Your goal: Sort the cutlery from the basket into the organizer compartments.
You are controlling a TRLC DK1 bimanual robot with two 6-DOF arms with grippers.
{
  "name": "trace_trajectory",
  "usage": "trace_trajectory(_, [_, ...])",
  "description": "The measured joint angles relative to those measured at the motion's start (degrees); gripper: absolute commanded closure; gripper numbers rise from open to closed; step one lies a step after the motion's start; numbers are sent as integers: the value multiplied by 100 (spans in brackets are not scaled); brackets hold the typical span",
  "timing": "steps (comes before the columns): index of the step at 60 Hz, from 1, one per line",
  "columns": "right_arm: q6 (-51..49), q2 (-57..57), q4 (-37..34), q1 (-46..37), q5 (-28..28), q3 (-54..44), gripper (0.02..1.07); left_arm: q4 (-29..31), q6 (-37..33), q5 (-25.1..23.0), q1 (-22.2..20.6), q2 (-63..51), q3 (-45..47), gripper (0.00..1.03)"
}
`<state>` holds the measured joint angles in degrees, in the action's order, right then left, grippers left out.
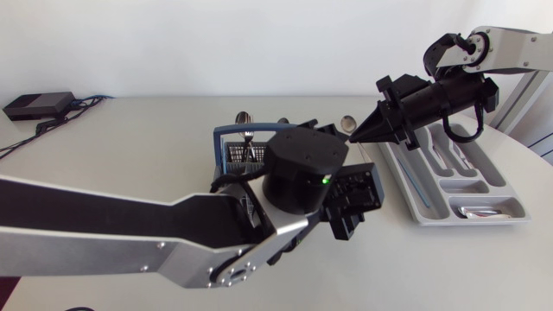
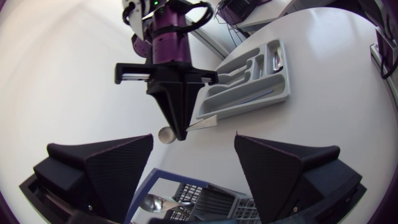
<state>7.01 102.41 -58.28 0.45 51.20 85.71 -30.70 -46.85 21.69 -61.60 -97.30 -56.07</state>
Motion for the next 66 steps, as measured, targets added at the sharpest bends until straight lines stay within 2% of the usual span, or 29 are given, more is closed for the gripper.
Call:
trace_trajectory(9, [-317, -7, 466, -146, -210, -332, 101, 612, 352, -225, 232, 74, -216, 13])
trace_trajectory(18, [-726, -7, 837, -358, -350, -616, 101, 1528, 734, -640, 428, 79, -496, 13])
trace_trajectory(27, [-1462, -9, 881, -695, -448, -813, 101, 2452, 1102, -1196, 699, 85, -839, 13])
trace_trajectory(33, [-1982, -11, 833, -999, -479, -855, 101, 2835, 1126, -1423, 868, 92, -970, 13])
trace_trajectory(48, [-3807, 264, -17, -1996, -675, -632, 101, 3587, 1169, -1856, 1327, 127, -1117, 15])
trace_trajectory(66, [-6492, 1370, -1670, -2994, -1445, 896, 101, 4323, 1237, -2341, 1738, 378, -1296, 18])
